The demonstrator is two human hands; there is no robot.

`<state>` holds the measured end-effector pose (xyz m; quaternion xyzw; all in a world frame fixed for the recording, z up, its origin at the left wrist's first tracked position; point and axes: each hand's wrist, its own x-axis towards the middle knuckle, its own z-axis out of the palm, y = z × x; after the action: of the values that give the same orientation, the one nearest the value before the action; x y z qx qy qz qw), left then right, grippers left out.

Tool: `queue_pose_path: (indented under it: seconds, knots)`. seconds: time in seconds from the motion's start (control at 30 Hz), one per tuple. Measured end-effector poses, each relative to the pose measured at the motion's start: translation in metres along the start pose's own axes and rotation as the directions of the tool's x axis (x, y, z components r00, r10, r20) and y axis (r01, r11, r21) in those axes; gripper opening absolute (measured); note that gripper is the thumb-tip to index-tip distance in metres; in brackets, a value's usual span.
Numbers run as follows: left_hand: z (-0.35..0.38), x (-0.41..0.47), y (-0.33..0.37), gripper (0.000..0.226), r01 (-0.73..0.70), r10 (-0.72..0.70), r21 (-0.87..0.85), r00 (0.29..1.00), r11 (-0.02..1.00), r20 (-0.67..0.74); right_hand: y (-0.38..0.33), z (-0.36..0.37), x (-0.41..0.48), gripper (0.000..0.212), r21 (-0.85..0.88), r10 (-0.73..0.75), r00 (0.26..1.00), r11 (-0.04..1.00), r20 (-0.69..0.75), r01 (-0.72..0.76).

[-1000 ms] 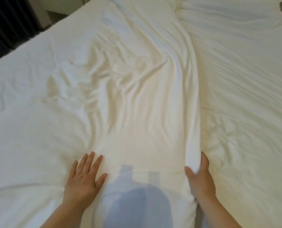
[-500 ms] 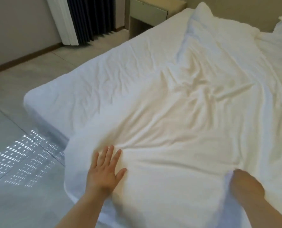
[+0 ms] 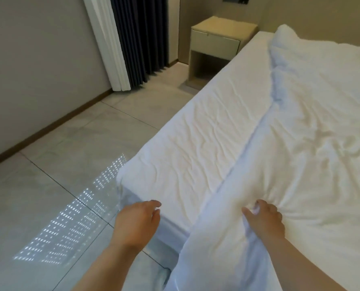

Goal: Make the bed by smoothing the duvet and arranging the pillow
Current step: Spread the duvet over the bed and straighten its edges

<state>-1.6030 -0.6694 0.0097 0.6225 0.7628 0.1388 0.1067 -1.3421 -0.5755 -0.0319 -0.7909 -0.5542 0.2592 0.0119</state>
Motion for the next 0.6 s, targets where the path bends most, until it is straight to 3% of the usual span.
queue_pose_path:
  seconds: [0.07,0.13,0.27,0.37,0.47,0.53,0.6]
  knots:
    - [-0.008,0.037,-0.019,0.018,-0.159,0.158,0.062,0.987,0.985,0.027,-0.023,0.005,0.016,0.040,0.094,0.001,0.991,0.996,-0.134,0.012]
    - [-0.015,0.080,-0.032,0.023,-0.244,0.242,0.055,0.970,0.968,0.038,-0.046,0.004,0.036,0.043,0.130,0.041,0.975,0.991,-0.218,-0.013]
    - [-0.033,0.170,-0.051,0.031,-0.359,0.358,0.135,0.933,0.923,0.035,-0.075,0.003,0.071,0.058,-0.045,0.171,0.977,0.983,-0.126,-0.177]
    - [-0.051,0.226,-0.056,0.038,-0.373,0.369,0.047,0.927,0.927,0.068,-0.091,0.000,0.079,0.037,-0.048,0.259,0.964,0.964,-0.063,-0.262]
    - [-0.053,0.267,-0.060,0.056,-0.402,0.394,0.034,0.909,0.915,0.140,-0.099,-0.007,0.080,0.016,-0.043,0.307,0.947,0.949,-0.093,-0.312]
    - [-0.053,0.290,-0.066,0.054,-0.392,0.385,0.018,0.910,0.920,0.155,-0.101,-0.009,0.078,0.038,-0.023,0.347,0.925,0.935,-0.157,-0.355]
    - [-0.051,0.318,-0.073,0.055,-0.472,0.473,-0.032,0.878,0.881,0.072,-0.109,-0.010,0.073,0.044,0.026,0.412,0.886,0.909,-0.214,-0.416]
